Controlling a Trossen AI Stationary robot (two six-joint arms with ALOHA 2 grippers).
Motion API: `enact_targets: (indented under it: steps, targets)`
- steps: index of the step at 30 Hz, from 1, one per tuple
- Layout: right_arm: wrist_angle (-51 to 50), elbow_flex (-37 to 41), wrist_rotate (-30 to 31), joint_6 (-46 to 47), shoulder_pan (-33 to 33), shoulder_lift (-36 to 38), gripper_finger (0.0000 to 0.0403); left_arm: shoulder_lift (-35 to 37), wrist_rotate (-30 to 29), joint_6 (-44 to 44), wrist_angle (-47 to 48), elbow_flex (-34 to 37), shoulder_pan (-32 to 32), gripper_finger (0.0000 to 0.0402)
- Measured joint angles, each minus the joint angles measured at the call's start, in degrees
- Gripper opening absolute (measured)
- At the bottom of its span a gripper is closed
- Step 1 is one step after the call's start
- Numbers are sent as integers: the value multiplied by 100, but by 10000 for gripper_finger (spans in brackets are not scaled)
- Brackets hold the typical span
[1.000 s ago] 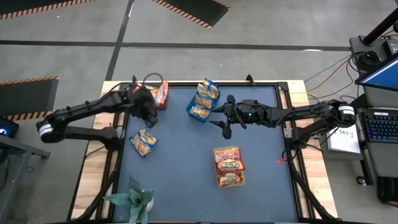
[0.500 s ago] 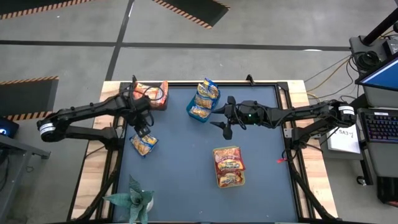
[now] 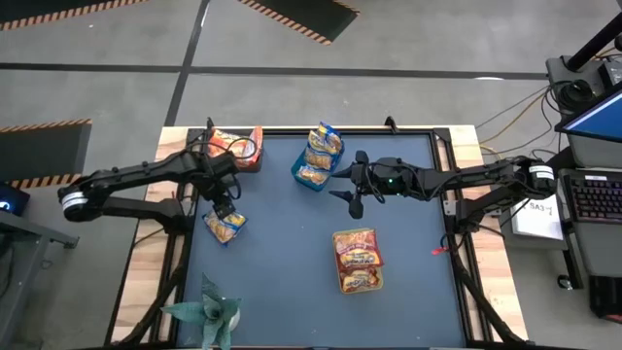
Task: Sort Maruchan noodles
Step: Put the blue noodle pack into the blue bin
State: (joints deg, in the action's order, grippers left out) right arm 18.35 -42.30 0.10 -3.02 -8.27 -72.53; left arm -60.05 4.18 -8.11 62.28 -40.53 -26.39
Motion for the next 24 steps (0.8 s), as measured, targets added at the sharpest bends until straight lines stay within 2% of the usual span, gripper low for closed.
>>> enact_targets:
  steps: [12, 24]
  targets:
    - [0, 0, 0, -57, 0, 0, 235, -630, -278, -719, -41, 22, 0, 169]
    - [-2, 0, 0, -44, 0, 0, 235, -1431, -324, -754, -59, 31, 7, 161]
